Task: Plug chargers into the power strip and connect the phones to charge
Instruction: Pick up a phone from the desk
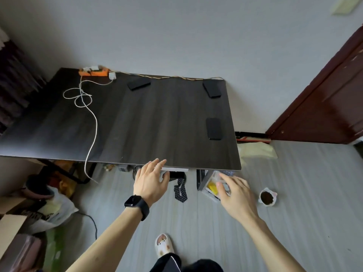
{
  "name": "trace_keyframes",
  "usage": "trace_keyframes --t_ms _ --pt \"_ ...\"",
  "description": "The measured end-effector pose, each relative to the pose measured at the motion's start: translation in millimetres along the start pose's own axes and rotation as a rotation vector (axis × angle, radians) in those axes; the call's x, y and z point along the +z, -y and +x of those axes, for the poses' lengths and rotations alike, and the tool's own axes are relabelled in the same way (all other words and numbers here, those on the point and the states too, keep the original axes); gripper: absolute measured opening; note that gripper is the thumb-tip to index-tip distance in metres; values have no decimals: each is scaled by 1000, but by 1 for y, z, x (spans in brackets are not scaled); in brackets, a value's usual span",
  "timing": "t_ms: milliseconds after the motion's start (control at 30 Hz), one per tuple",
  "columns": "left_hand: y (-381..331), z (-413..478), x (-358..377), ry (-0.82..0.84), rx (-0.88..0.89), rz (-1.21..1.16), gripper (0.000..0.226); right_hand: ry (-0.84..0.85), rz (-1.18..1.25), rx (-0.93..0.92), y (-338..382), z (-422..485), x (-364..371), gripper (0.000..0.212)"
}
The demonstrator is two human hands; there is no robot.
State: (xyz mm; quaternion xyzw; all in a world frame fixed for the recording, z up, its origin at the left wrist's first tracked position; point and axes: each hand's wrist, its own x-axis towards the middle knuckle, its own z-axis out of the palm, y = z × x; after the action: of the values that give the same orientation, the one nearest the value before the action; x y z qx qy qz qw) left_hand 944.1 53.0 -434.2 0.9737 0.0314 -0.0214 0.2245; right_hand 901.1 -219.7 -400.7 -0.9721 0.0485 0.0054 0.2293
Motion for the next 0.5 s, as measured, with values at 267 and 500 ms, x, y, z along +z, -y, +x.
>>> trace_keyframes --t_ms 267,500 --pt "3 114 46 156 -3 38 53 185 -1 190 -12 132 40 48" --pt "21 181 86 328 -98 116 58 265 34 409 -34 255 87 74"
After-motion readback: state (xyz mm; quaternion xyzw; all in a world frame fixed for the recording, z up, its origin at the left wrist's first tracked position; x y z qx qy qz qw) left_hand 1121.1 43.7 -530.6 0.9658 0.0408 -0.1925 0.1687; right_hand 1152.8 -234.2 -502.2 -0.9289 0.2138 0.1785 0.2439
